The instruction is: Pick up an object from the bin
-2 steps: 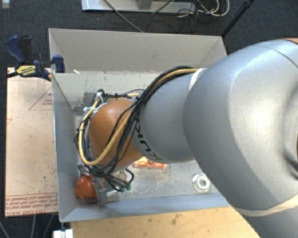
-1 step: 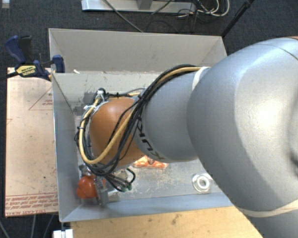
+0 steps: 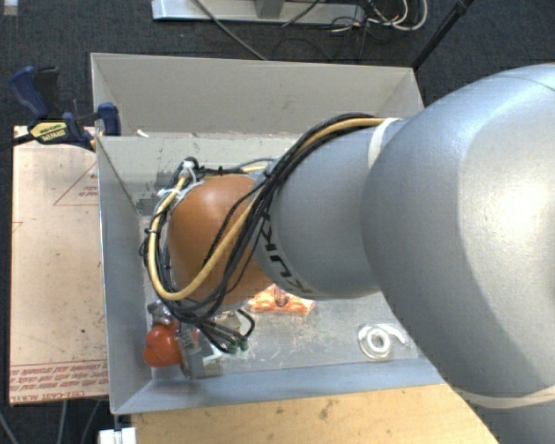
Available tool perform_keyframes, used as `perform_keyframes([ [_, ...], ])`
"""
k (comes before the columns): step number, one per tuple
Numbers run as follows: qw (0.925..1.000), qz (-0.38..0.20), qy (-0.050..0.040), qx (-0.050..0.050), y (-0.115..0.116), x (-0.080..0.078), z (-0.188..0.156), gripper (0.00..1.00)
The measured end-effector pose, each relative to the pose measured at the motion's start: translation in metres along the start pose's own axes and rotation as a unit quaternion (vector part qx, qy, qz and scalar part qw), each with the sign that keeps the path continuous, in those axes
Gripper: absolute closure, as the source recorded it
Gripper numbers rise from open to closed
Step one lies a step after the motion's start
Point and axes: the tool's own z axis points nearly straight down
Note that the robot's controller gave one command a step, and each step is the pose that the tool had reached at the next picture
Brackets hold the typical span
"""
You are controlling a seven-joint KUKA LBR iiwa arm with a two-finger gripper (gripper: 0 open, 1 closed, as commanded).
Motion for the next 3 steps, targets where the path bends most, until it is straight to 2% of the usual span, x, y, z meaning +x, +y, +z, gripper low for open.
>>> perform_keyframes([
  [1,1.0000,0.000,0.0015,0.000,0.000,0.000,-0.014,1.00],
  [3,1.0000,0.000,-0.0028,0.000,0.001,-0.001,-0.042,1.00],
])
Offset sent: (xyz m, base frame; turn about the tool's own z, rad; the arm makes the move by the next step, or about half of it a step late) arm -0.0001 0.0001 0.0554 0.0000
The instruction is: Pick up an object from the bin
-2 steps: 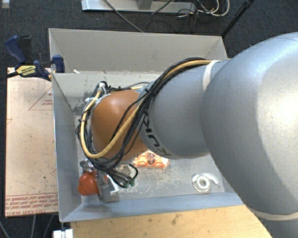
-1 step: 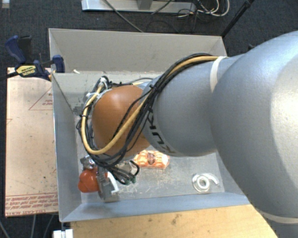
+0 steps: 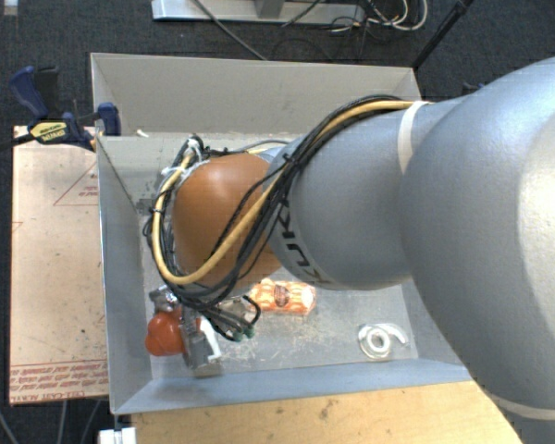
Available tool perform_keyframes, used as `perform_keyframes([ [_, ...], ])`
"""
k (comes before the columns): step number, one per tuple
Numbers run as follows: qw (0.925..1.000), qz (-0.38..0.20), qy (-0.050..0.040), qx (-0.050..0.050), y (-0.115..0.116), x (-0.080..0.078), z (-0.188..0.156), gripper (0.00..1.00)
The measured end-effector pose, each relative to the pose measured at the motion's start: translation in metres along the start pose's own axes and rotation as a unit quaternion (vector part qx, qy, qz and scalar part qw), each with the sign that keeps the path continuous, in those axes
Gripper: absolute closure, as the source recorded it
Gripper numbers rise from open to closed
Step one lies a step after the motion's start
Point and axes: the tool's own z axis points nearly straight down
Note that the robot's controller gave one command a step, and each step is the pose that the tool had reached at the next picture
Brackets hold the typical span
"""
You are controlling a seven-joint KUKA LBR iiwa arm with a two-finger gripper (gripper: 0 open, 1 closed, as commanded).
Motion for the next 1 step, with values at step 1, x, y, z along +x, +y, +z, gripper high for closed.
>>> perform_keyframes([
  [1,1.0000,0.000,0.0021,0.000,0.0001,0.0007,-0.0053,1.00],
])
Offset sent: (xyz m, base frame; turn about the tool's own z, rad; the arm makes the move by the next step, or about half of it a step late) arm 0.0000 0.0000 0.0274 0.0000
